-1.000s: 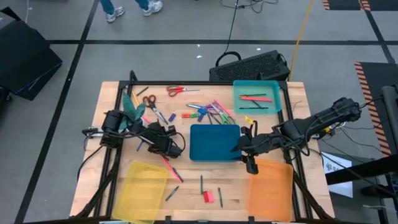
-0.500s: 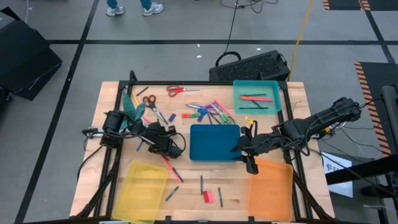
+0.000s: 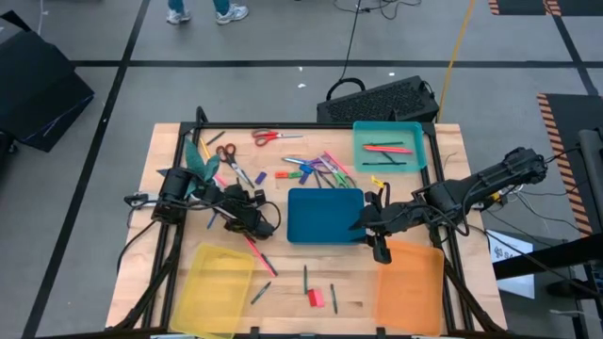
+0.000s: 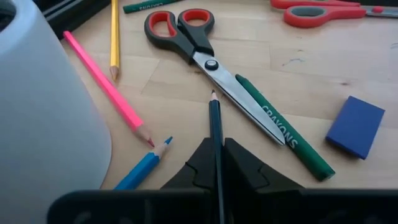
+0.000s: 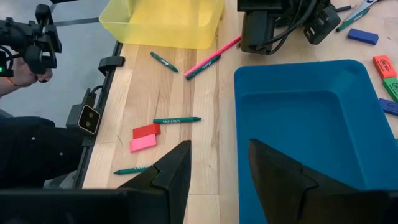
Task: Sort crayons/erasers/pens/pencils in bins
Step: Put the dark blue pencil into the green bin
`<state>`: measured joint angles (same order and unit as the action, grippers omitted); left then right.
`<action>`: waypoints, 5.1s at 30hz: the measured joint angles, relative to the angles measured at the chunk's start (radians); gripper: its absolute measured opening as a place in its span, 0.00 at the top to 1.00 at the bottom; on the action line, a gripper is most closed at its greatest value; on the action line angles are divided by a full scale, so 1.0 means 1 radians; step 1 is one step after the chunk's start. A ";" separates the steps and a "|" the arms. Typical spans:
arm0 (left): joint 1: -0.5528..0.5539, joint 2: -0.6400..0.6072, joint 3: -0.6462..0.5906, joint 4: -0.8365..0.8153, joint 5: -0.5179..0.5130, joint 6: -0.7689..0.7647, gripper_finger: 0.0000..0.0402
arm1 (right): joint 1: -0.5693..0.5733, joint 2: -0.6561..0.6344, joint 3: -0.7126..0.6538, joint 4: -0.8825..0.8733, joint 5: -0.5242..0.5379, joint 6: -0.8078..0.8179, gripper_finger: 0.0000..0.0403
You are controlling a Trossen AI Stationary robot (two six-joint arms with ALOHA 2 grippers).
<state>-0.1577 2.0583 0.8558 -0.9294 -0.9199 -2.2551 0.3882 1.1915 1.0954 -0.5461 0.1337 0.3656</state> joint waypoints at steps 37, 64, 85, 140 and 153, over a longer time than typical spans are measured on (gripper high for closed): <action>-0.151 -0.517 0.169 -0.060 -0.298 0.480 1.00 | -0.011 0.014 -0.282 0.502 0.132 -0.089 0.63; 0.141 -0.558 0.169 0.255 0.641 1.548 0.65 | -0.013 0.041 -0.391 0.731 0.198 -0.133 0.63; 0.244 -0.532 -0.130 0.676 0.736 2.097 0.79 | 0.039 0.041 -0.391 0.678 0.201 -0.025 0.63; 0.293 -0.107 -0.657 2.121 0.812 2.232 0.87 | 0.023 0.041 -0.390 0.707 0.342 0.090 0.63; 0.293 -0.111 -0.661 2.126 0.801 2.259 0.96 | 0.023 0.041 -0.390 0.707 0.341 0.091 0.63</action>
<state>0.1356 1.9474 0.1951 1.1966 -0.1190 0.0037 0.4114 1.2324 0.7052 0.1608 0.4751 0.4564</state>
